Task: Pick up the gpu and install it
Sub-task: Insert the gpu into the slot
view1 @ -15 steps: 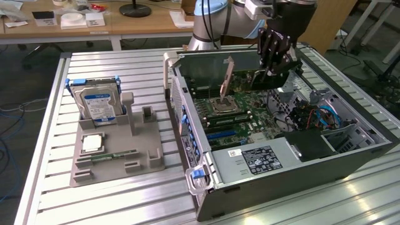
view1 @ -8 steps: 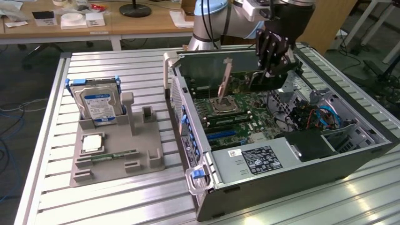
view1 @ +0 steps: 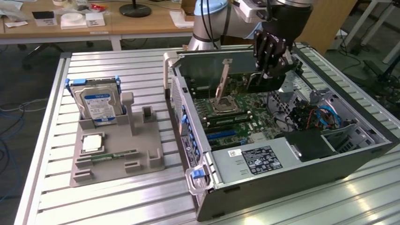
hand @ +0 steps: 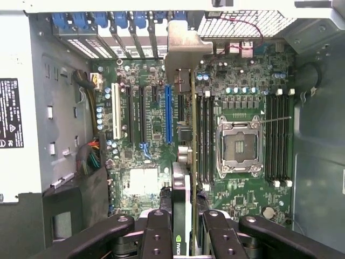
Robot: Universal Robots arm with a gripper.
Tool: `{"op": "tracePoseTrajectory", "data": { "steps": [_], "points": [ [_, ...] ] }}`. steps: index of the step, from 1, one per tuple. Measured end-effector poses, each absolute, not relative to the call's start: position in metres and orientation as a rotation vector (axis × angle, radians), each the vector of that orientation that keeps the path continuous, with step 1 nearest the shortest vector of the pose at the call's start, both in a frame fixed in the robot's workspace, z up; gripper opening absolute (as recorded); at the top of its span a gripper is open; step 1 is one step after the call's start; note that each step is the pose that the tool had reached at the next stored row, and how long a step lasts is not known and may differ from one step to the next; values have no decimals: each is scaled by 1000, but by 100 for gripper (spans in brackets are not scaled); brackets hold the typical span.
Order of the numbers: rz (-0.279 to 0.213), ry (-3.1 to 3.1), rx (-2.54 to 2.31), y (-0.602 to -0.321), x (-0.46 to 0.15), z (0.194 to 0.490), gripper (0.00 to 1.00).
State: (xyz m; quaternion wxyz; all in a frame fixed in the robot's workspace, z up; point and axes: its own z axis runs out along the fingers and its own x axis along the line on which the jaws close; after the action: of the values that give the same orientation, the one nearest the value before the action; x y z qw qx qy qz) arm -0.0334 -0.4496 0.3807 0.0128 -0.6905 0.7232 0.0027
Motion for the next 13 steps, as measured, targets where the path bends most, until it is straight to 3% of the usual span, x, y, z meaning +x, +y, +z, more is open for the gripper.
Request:
{"op": "tracePoseTrajectory", "data": {
  "steps": [13],
  "points": [
    [9, 2254, -2152, -463, -40, 379, 27]
  ]
}}
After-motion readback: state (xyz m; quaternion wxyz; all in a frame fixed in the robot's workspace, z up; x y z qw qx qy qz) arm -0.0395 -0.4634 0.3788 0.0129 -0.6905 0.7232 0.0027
